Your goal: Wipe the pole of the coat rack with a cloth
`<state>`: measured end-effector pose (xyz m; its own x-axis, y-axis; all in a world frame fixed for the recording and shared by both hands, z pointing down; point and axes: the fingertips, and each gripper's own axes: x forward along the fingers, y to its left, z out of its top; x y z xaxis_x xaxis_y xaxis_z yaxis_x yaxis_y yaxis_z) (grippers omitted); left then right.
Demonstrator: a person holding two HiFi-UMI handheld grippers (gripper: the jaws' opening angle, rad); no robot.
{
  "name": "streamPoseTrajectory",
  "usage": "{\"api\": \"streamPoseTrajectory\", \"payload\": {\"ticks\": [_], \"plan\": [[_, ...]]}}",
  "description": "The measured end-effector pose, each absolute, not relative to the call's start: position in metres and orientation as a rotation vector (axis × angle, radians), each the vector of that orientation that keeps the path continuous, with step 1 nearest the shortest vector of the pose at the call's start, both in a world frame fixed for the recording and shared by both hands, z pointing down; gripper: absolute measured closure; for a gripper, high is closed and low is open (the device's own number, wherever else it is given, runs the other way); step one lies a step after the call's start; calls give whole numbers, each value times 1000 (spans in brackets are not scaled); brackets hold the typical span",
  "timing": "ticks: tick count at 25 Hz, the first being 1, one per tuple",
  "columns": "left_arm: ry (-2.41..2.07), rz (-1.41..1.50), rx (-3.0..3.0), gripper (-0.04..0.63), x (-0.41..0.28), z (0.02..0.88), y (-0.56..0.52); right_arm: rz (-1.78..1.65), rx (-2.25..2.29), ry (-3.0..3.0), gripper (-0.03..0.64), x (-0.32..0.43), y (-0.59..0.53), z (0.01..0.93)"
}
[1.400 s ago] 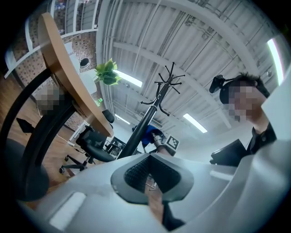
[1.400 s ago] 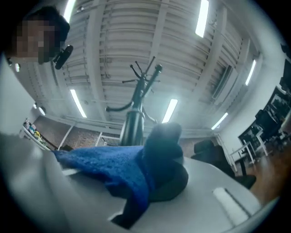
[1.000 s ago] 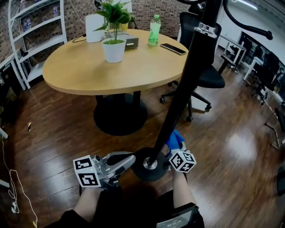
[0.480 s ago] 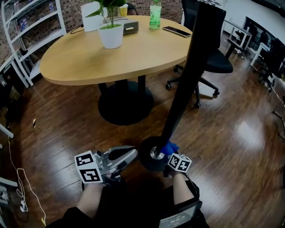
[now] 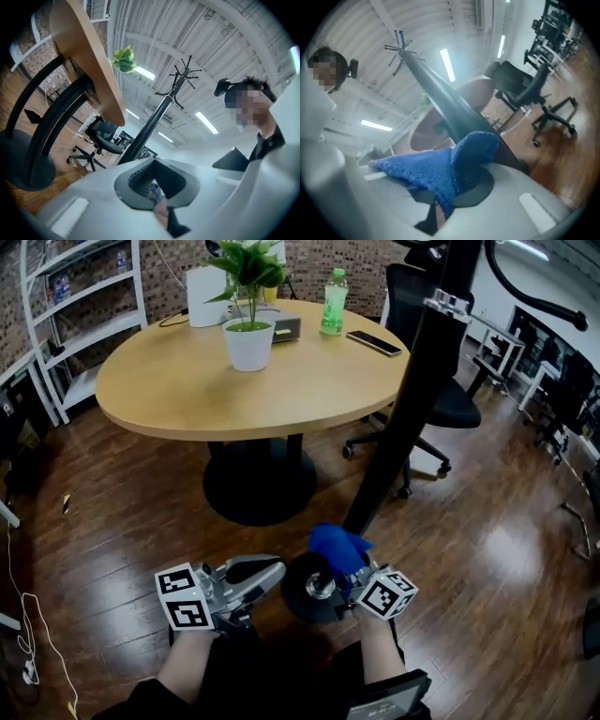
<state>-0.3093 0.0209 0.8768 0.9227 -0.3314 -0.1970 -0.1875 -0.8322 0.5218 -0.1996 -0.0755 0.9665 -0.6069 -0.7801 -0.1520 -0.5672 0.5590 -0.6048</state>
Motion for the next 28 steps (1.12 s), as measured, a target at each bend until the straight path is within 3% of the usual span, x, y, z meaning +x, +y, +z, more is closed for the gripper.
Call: {"api": "streamPoseTrajectory", "payload": {"ticks": [7, 15, 20, 28], "plan": [[-395, -486, 2605, 592, -326, 848, 14, -159, -1017, 2409, 597, -193, -69, 720], [-369, -563, 2628, 592, -331, 820, 15, 43, -910, 2240, 597, -152, -57, 548], [-358, -538, 2625, 592, -325, 828, 13, 6, -1006, 2333, 597, -158, -61, 616], [-372, -473, 2584, 592, -319, 855, 15, -350, -1226, 2511, 594, -189, -68, 850]]}}
